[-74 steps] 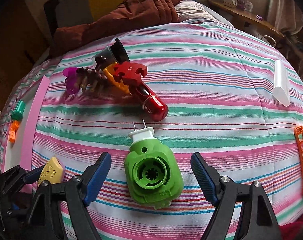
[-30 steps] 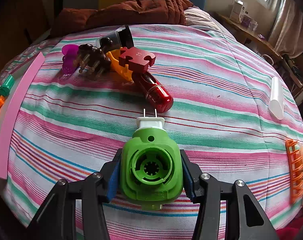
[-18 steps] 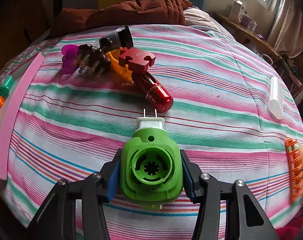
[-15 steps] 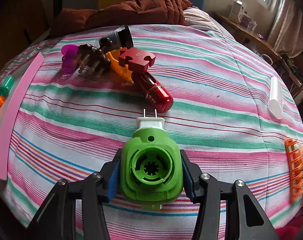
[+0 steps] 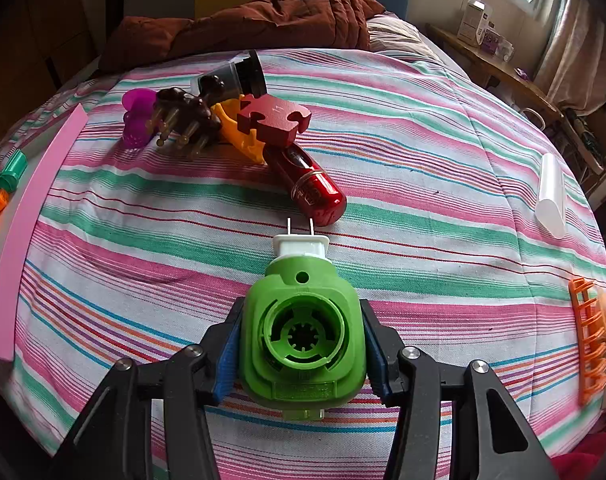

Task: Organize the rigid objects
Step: 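Carry the yellow block into the tray and open the left gripper, then lift the green plug device with the right gripper toward the tray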

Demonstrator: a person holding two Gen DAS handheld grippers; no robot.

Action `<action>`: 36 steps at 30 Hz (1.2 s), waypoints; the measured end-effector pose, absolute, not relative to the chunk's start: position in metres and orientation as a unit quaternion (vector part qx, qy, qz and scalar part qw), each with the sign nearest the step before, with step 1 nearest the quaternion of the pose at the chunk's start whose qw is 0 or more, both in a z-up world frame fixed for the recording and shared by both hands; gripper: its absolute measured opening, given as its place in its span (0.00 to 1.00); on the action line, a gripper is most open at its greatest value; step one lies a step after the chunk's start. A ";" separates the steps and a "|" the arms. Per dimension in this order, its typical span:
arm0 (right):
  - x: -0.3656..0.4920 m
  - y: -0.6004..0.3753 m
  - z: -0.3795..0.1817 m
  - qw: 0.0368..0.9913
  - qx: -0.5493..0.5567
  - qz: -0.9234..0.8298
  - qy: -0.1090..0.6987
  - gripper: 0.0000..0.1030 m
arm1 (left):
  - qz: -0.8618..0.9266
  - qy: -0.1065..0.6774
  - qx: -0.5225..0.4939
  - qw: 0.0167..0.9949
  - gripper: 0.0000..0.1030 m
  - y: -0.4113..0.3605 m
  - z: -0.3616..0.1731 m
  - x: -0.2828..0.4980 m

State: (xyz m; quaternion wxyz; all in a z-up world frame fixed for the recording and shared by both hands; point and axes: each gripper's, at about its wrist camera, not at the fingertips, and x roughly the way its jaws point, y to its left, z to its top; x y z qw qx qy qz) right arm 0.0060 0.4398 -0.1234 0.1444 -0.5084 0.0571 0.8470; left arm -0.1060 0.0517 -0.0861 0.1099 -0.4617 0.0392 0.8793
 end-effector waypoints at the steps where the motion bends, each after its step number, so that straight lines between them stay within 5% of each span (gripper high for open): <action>1: 0.006 0.440 -0.123 0.145 -0.508 0.847 0.056 0.51 | 0.881 0.040 -0.458 0.108 0.46 0.051 -0.084 -0.103; 36: 0.011 0.433 -0.123 0.159 -0.496 0.852 0.045 0.51 | 0.906 0.048 -0.410 0.091 0.46 0.030 -0.042 -0.043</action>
